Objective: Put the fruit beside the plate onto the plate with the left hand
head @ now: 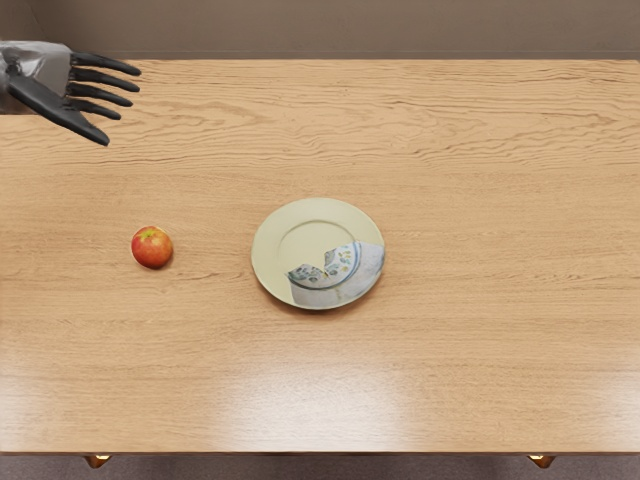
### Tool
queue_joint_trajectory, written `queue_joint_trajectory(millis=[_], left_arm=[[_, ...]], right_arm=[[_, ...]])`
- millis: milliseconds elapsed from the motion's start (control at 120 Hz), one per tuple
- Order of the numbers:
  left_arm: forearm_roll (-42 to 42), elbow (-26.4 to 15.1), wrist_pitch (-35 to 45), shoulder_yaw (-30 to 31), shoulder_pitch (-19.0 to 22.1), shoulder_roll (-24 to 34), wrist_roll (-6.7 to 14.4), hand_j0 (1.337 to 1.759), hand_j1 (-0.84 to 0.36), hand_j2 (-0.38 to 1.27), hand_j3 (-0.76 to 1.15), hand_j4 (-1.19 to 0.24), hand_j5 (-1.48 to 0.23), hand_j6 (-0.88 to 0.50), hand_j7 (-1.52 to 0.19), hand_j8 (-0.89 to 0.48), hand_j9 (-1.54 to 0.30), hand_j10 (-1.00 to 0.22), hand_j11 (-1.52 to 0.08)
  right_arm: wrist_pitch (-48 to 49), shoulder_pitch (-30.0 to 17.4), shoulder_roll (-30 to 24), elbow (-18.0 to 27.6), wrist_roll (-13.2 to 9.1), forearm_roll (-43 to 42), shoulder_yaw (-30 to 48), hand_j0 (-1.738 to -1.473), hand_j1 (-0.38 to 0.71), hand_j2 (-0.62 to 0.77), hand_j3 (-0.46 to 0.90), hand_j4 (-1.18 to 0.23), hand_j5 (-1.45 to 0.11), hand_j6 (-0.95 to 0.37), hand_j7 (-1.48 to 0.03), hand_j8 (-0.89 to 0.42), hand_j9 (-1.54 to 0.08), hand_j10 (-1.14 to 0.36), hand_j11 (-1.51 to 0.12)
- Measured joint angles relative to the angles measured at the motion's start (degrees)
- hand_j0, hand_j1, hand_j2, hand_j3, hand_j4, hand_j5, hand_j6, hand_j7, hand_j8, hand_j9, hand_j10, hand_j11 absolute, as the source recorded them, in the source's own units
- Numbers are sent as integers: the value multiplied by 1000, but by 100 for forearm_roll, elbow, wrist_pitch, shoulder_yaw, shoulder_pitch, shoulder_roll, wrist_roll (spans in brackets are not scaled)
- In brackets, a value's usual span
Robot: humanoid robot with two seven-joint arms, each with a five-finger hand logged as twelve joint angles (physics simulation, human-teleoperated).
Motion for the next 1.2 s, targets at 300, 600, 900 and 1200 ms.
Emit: queue_joint_trajectory(millis=[300, 600, 900, 1200], left_arm=[[3, -1980, 1, 2772, -2036, 193, -1, 1658, 61, 49, 0, -241, -313, -241, -313, -241, -312, -241, -312], [-85, -2454, 782, 4643, -3301, -876, -9, 1658, 59, 48, 0, -242, -314, -242, -314, -242, -314, -242, -314], [-492, -2725, 2474, 5883, -4080, -2464, -18, 1658, 58, 49, 0, -243, -315, -243, -315, -243, -315, -243, -315], [-657, -3354, 4102, 6569, -4384, -3399, -13, 1658, 56, 49, 0, -244, -317, -244, -317, -244, -317, -244, -317]], right_arm=[[0, 0, 0, 0, 0, 0, 0, -1658, -305, -7, 0, -37, -48, -37, -47, -37, -47, -37, -47], [0, -1, 0, 0, 0, 0, 0, -1658, -305, -7, 0, -37, -48, -37, -47, -37, -48, -37, -47], [0, 0, 0, 0, 0, 0, 0, -1658, -305, -7, 0, -37, -47, -37, -47, -37, -47, -37, -47], [0, 0, 0, 0, 0, 0, 0, -1658, -305, -7, 0, -37, -48, -37, -47, -37, -48, -37, -48]])
